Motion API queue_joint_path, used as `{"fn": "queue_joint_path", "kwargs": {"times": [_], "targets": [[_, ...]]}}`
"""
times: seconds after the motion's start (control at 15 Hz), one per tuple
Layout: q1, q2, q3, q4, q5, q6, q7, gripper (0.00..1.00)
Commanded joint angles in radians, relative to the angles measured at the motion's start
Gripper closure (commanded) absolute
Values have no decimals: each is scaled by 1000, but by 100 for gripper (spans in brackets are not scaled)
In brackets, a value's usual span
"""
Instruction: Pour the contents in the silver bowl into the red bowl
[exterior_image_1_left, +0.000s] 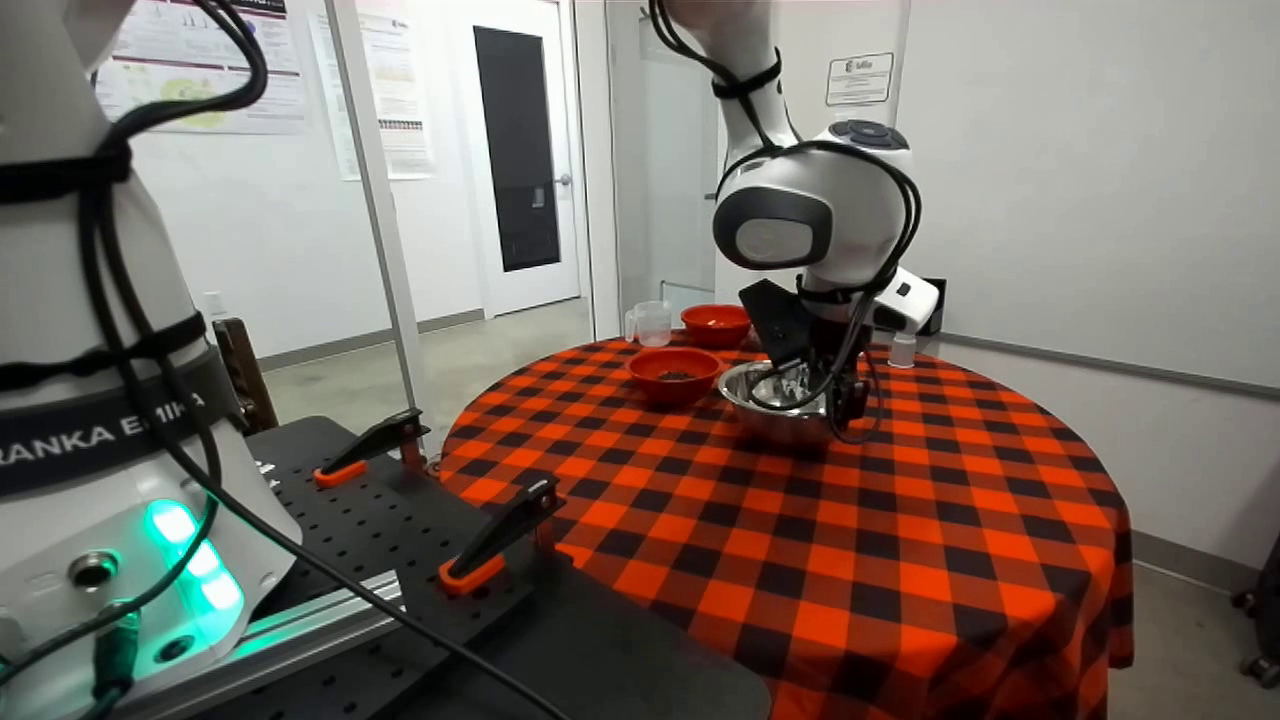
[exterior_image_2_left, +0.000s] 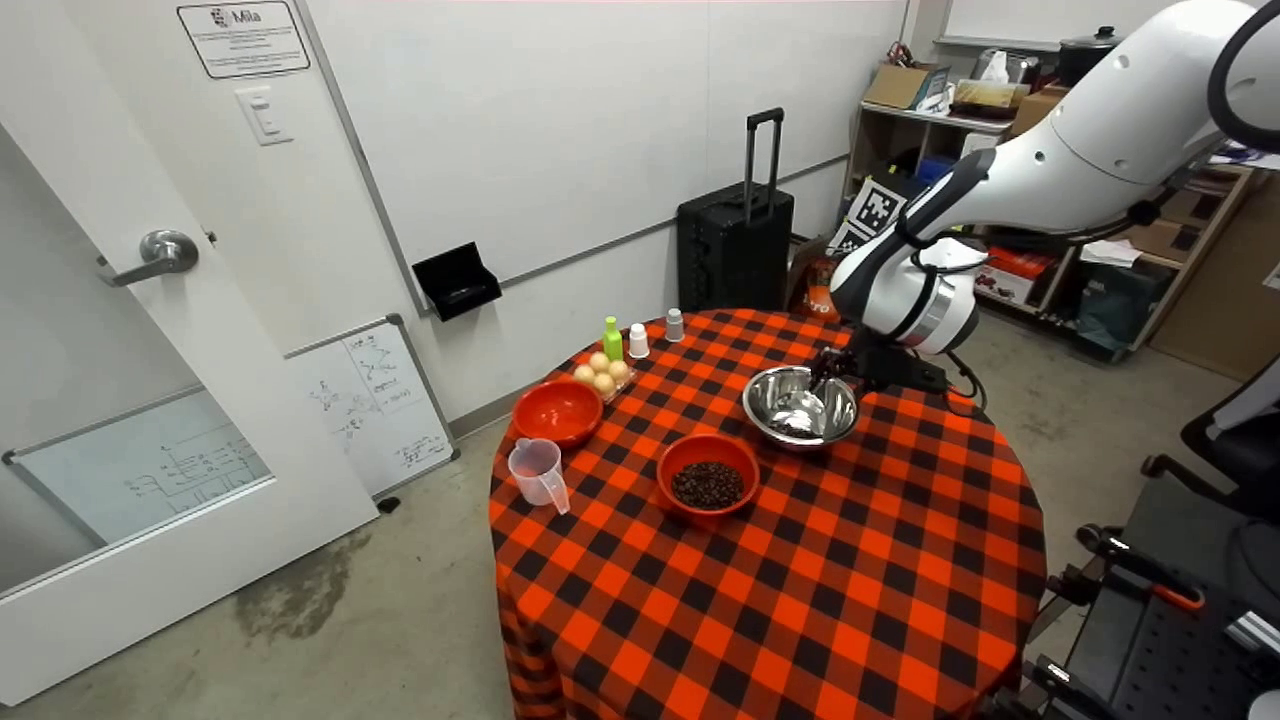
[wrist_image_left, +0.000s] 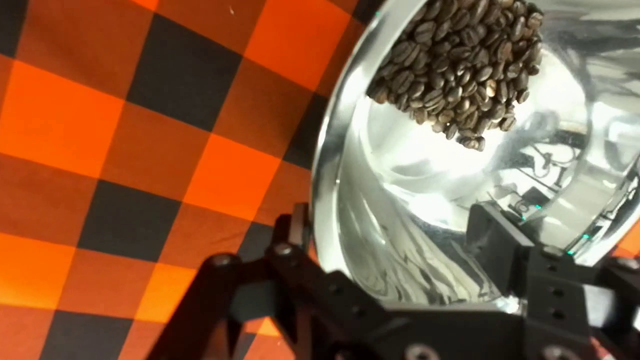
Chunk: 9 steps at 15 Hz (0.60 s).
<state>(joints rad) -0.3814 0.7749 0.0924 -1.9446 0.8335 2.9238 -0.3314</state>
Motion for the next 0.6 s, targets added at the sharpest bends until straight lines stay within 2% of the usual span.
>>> {"fn": "queue_joint_path", "kwargs": {"times": [0.0, 0.4, 0.53], "targets": [[10, 44, -11, 48, -10, -31, 21, 50], [4, 72, -3, 59, -4, -40, 12, 94], [2, 71, 4, 60, -1, -39, 7, 100]]}}
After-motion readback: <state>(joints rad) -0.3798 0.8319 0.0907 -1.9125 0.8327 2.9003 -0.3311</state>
